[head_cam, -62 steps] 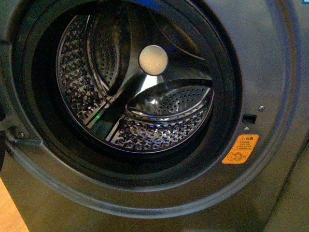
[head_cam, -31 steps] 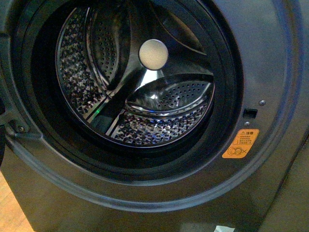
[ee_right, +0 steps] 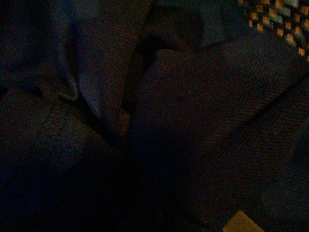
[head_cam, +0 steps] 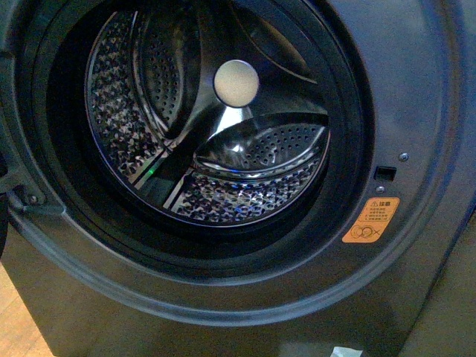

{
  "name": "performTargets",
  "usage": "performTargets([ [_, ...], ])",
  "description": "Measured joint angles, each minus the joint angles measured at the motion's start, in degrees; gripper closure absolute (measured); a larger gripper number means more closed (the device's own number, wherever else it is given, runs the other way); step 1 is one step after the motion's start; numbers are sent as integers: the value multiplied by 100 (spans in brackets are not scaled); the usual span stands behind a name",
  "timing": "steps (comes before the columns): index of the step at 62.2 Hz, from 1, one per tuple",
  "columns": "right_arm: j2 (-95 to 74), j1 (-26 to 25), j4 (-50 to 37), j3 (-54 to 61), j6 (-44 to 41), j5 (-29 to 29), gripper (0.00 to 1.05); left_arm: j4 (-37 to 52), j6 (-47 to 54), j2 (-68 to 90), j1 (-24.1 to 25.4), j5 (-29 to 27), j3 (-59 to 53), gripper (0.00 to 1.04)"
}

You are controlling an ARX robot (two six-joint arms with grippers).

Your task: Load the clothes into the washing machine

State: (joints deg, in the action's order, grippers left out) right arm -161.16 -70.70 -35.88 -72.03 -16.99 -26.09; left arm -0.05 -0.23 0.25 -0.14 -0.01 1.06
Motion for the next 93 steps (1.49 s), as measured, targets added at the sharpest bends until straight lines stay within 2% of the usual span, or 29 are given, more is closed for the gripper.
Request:
performTargets([
  [31, 3403, -90, -1034, 1775, 1196, -1360, 96, 0, 0, 0, 0, 0, 0, 7],
  [43, 5042, -87, -1670, 2149, 2109, -1751, 96, 0, 0, 0, 0, 0, 0, 7],
  [57, 6863, 245, -2155, 2057, 3432, -1956, 96, 0, 0, 0, 0, 0, 0, 7],
  [68, 8070, 813, -2194, 1545, 4496, -1998, 96, 0, 0, 0, 0, 0, 0, 7],
  [76, 8852, 1580, -1816, 1139, 5058, -1923, 96, 0, 0, 0, 0, 0, 0, 7],
  [88, 9663, 3045, -898, 702, 5012, -1388, 96, 0, 0, 0, 0, 0, 0, 7],
  [91, 9781, 3495, -566, 573, 4837, -1226, 96, 0, 0, 0, 0, 0, 0, 7],
  [93, 9855, 3982, -203, 428, 4581, -1045, 96, 0, 0, 0, 0, 0, 0, 7],
])
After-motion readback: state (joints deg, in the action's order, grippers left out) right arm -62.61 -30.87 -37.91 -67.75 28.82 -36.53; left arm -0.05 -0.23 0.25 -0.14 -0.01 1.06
